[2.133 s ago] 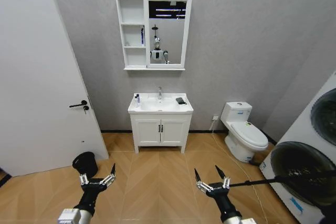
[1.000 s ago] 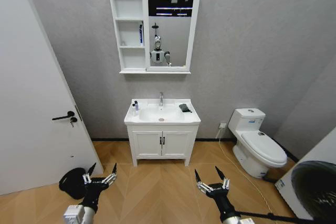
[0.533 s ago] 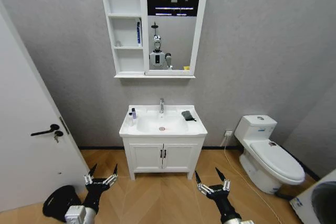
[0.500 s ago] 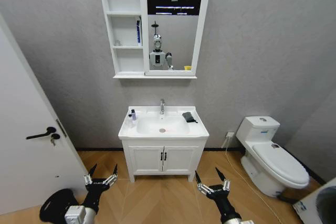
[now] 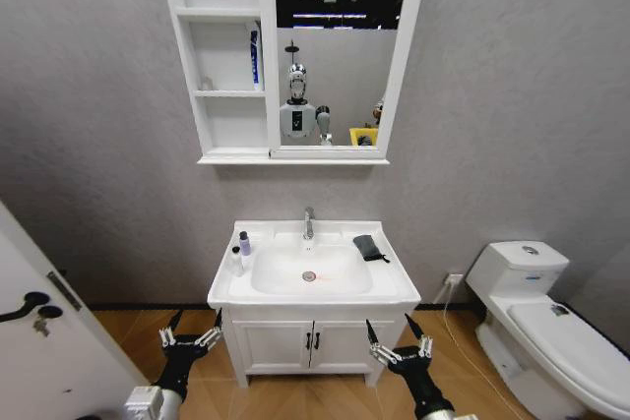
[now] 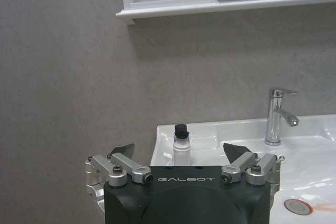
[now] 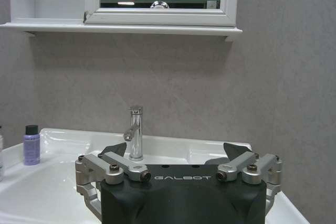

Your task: Move facial cleanser and shampoo from washbasin to cabinet, then wipe washbasin with towel.

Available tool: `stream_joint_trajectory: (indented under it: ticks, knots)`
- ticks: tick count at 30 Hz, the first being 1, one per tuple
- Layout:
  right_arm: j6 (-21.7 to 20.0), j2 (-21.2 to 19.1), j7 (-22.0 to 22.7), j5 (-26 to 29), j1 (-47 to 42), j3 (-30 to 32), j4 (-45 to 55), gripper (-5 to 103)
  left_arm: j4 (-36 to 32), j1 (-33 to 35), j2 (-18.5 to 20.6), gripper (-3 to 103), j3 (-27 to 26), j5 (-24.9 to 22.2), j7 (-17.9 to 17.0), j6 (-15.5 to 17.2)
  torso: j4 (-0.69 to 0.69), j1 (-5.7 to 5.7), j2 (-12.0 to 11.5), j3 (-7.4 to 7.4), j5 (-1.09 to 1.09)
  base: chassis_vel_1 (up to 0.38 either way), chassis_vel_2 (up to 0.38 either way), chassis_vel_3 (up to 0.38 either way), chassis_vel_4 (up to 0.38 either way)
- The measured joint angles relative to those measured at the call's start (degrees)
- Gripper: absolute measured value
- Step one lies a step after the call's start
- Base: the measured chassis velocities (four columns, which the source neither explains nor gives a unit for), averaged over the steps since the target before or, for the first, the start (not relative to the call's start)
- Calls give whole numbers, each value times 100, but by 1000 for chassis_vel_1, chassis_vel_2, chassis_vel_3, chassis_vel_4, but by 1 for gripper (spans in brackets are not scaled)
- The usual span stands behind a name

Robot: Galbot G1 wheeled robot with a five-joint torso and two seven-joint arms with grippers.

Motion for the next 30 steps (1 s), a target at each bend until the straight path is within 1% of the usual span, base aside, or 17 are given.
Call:
stream_joint_trajectory:
  ticks: [2, 4, 5, 7, 10, 14, 15, 16, 17, 18, 19, 21, 23, 27, 30]
  knots:
    - [22, 1, 8, -17, -9, 1, -3, 100, 27, -4, 0, 96, 24, 8, 1, 0, -2, 3, -2, 1, -2, -286, 298, 333, -320]
    - [72, -1, 15, -22, -30, 0, -5, 100, 89, -12, 1, 96, 60, 39, -2, -2, 0, 9, -4, 3, -1, -247, 235, 261, -259]
    - [77, 0, 16, -25, -43, 3, -5, 100, 125, -17, 2, 96, 91, 51, 0, -3, -2, 9, -4, 3, -3, -247, 235, 192, -206]
    - [88, 2, 16, -36, -72, 20, 4, 100, 212, -32, 3, 96, 143, 78, 0, -7, -1, 8, -4, 3, -1, -219, 187, 64, -69]
    - [103, 8, 45, -39, -97, 46, 18, 100, 378, -59, 13, 96, 200, 95, 3, -26, -6, 6, -4, 2, -4, -32, 45, -10, -2]
    - [121, 20, 73, -41, -85, 65, -19, 100, 564, -134, 50, 96, 266, 40, 4, -22, -2, -4, -1, 0, -2, 41, -17, -42, -10]
    - [131, 29, 80, -42, -73, 75, -41, 100, 712, -210, 85, 96, 320, -24, 3, -6, 2, -6, 1, -1, -2, 87, -36, -40, 71]
    - [134, 30, 83, -42, -64, 78, -58, 100, 821, -270, 108, 96, 351, -69, 4, 1, 2, -7, 2, -1, -3, 91, -40, -40, 77]
    - [134, 30, 83, -42, -64, 78, -58, 100, 821, -270, 108, 96, 351, -69, 4, 1, 2, -7, 2, -1, -3, 91, -40, -40, 77]
    - [139, 30, 84, -42, -53, 79, -80, 100, 962, -357, 137, 96, 363, -131, 15, -6, 0, -7, 2, -1, -3, 91, -69, -41, 77]
    - [170, 30, 75, -60, -47, 67, -134, 100, 1173, -502, 171, 96, 346, -294, 33, -14, -2, -6, 2, -1, -3, 0, 0, 0, 0]
    - [192, 30, 67, -76, -45, 60, -155, 100, 1231, -546, 181, 96, 329, -346, 36, -15, -3, -6, 2, -1, -3, 0, 0, 0, 0]
    - [259, 48, 38, -137, -27, 32, -207, 100, 1454, -730, 240, 96, 273, -512, 58, -38, 0, -1, 0, 1, -1, 0, 0, 0, 0]
    - [270, 59, 27, -160, -24, 22, -213, 100, 1683, -956, 296, 96, 257, -584, 65, -42, -1, 3, -1, 2, -2, 0, 0, 0, 0]
    - [264, 34, 26, -168, 12, 35, -216, 100, 2051, -1325, 346, 96, 290, -614, 47, -27, -1, 3, -1, 1, -2, 0, 0, 0, 0]
